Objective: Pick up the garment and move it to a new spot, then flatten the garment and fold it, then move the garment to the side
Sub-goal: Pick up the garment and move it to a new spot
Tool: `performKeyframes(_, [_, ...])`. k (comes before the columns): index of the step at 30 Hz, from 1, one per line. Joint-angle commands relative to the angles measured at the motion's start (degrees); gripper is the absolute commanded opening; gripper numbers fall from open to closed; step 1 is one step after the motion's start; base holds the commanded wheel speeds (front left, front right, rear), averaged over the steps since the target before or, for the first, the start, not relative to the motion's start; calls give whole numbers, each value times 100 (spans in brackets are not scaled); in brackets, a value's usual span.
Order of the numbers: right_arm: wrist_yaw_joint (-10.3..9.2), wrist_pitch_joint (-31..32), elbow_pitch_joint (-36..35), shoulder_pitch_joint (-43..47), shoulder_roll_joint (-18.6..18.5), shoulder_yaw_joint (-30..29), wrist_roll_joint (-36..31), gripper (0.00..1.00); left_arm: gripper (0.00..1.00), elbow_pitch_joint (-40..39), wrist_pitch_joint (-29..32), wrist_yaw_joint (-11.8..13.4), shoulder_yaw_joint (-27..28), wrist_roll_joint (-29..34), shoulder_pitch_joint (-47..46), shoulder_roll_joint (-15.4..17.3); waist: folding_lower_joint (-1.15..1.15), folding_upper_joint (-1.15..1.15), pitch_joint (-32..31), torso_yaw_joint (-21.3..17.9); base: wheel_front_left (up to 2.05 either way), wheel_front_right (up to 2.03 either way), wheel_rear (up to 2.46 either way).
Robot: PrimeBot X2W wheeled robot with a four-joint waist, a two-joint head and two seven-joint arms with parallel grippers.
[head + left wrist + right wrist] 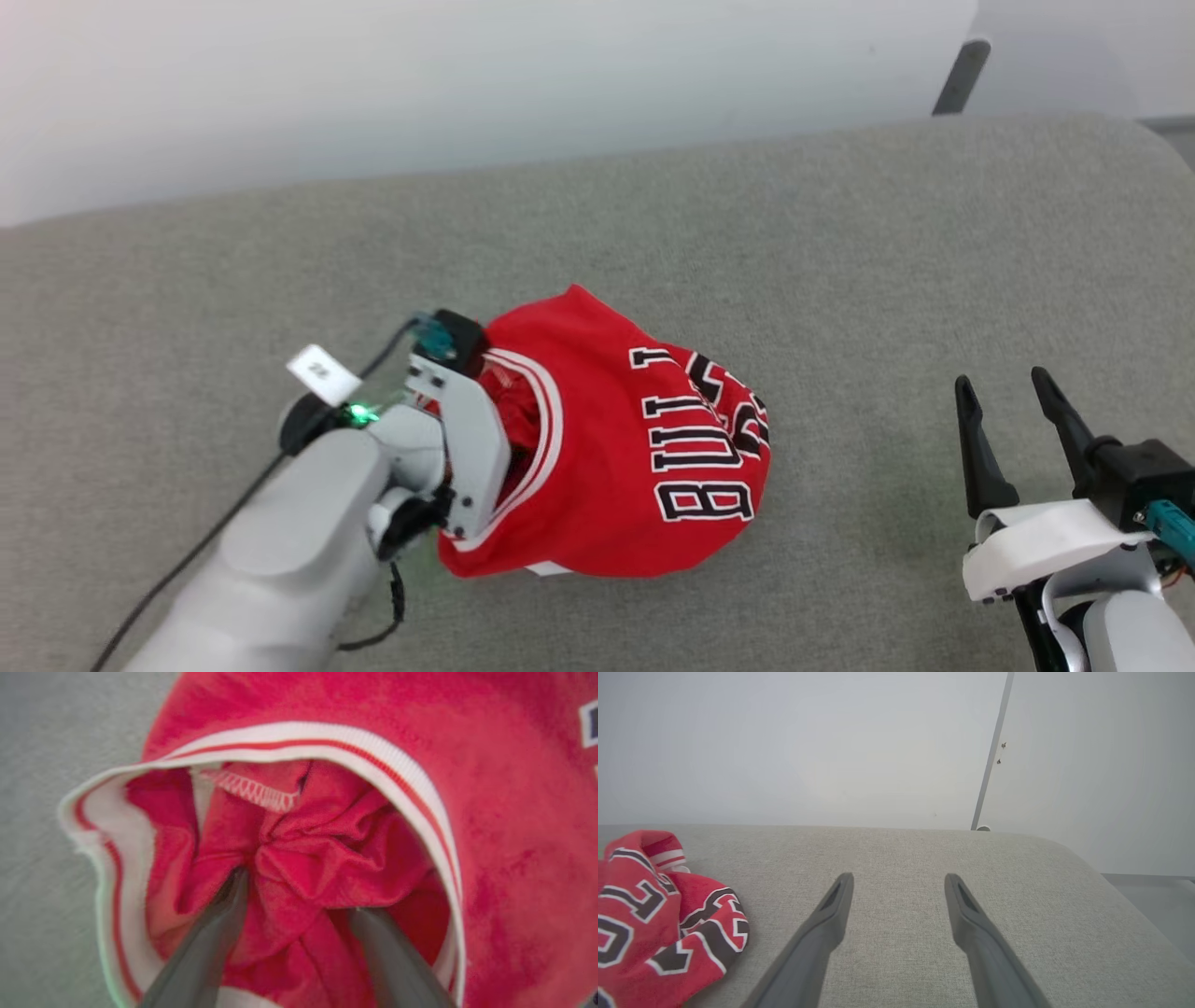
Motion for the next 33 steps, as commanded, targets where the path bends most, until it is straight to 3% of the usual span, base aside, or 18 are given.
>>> performKeyframes(1, [-4,21,-15,97,-28,38,34,100,100,-51,-64,-15,55,-83,36,87,0,0,-241,146,0,0,0])
performKeyframes(9, [-4,138,-84,331,-90,165,78,100,100,-765,-279,-38,238,-396,187,412,0,0,-742,393,0,0,0])
performKeyframes(14, [-4,155,-98,417,-142,278,119,100,100,-1383,-619,166,477,-427,456,815,0,0,-993,503,0,0,0])
performKeyframes(24, [-4,28,11,517,-209,347,213,100,100,-2472,-2330,672,1277,-372,1561,1541,0,0,-1263,670,0,0,0])
performKeyframes(33, [-5,-66,70,689,-295,235,231,100,100,-2856,-3472,919,1714,-471,2635,1817,0,0,-1455,816,0,0,0])
